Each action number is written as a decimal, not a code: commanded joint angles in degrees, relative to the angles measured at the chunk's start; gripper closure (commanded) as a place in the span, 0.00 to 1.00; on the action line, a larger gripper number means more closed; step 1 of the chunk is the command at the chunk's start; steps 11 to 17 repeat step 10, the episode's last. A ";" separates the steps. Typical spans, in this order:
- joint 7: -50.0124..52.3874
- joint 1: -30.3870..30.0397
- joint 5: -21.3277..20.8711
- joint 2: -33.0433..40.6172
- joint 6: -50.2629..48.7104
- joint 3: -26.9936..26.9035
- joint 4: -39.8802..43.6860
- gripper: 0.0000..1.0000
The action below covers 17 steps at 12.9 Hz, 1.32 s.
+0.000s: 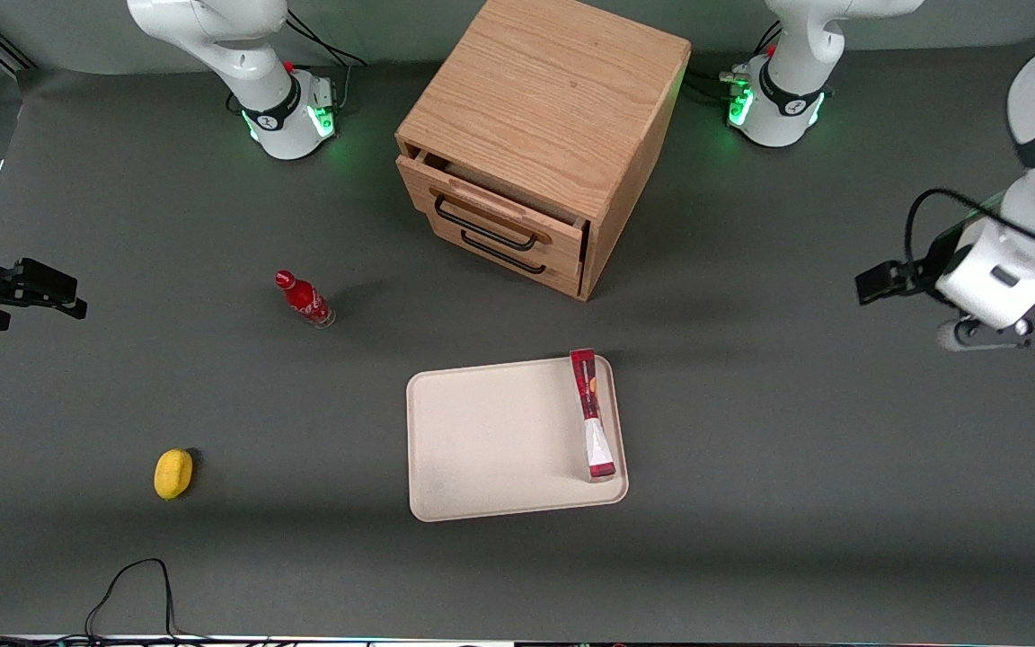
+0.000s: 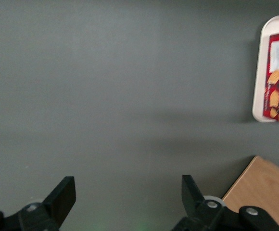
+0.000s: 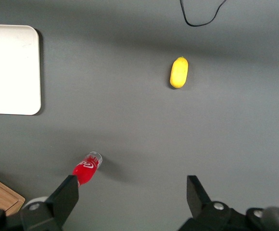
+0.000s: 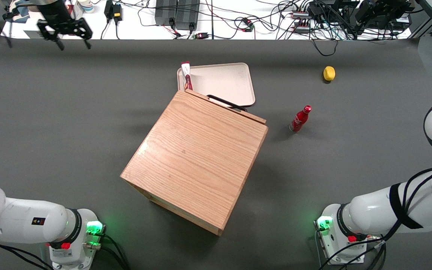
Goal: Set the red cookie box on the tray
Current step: 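Open the left gripper and withdraw it away from the tray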
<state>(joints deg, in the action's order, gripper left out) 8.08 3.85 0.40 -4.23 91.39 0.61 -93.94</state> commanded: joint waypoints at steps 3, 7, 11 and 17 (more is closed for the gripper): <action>-3.33 -7.27 -0.84 2.83 -0.86 0.71 -2.31 0.00; -3.86 -7.36 -0.66 1.77 -4.46 -0.52 1.48 0.00; -4.12 -7.45 -0.75 1.77 -4.73 -0.70 1.57 0.00; -4.12 -7.45 -0.75 1.77 -4.73 -0.70 1.57 0.00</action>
